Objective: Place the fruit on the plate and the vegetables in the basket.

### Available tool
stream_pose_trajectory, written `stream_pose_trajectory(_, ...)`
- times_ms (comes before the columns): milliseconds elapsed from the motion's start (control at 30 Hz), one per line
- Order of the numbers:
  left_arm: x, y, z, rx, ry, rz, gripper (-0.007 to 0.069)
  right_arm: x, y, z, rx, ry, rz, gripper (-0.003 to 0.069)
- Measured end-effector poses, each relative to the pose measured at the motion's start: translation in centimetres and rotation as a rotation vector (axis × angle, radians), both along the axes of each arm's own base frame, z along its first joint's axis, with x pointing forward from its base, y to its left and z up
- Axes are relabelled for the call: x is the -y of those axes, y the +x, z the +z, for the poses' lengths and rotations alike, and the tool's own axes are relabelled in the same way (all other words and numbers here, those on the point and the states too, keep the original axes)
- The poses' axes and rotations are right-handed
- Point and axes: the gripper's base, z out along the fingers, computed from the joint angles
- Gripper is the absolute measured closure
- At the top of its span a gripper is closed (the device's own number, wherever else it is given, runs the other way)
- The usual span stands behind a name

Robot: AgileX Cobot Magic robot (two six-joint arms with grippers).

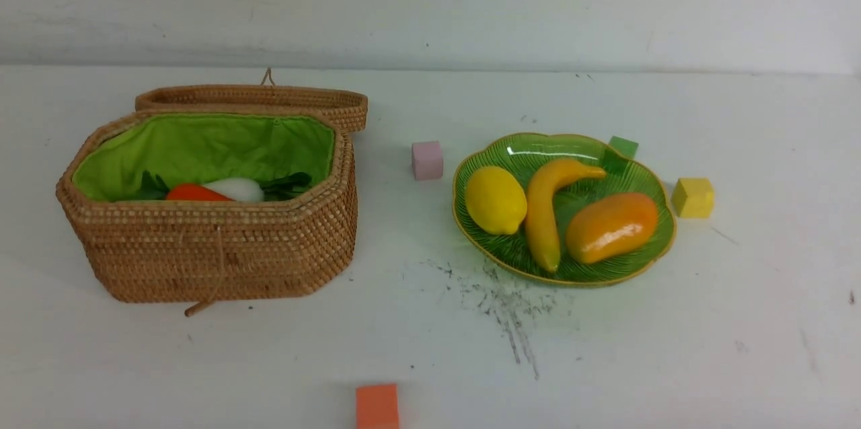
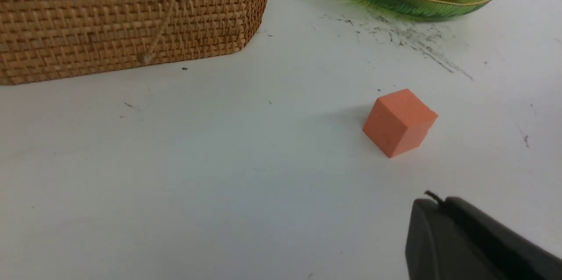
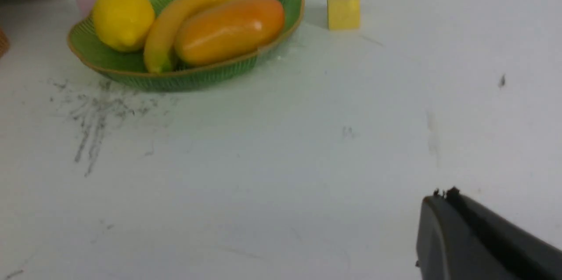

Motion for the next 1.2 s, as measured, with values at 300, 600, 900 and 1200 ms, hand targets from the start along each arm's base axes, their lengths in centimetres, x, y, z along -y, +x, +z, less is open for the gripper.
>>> stream_pose_trajectory(300,0.0,0.0,0.0,-0.001,-0.001,0.0,0.0634,0.0,0.0,0.0,0.002,0.035,-0.015,0.0674)
stream_pose_trajectory(600,0.0,0.0,-0.1,-0.002,0.0,0.0,0.0627,0.0,0.0,0.0,0.002,0.036,-0.016,0.0667)
stream_pose_trajectory(900,0.0,0.0,-0.1,-0.002,0.0,0.0,0.0627,0.0,0.0,0.0,0.002,0.036,-0.016,0.0659)
stream_pose_trajectory(1200,-1.2,1.0,0.3,0.143,-0.042,0.176,0.0627,0.0,0.0,0.0,0.002,0.036,-0.017,0.0654)
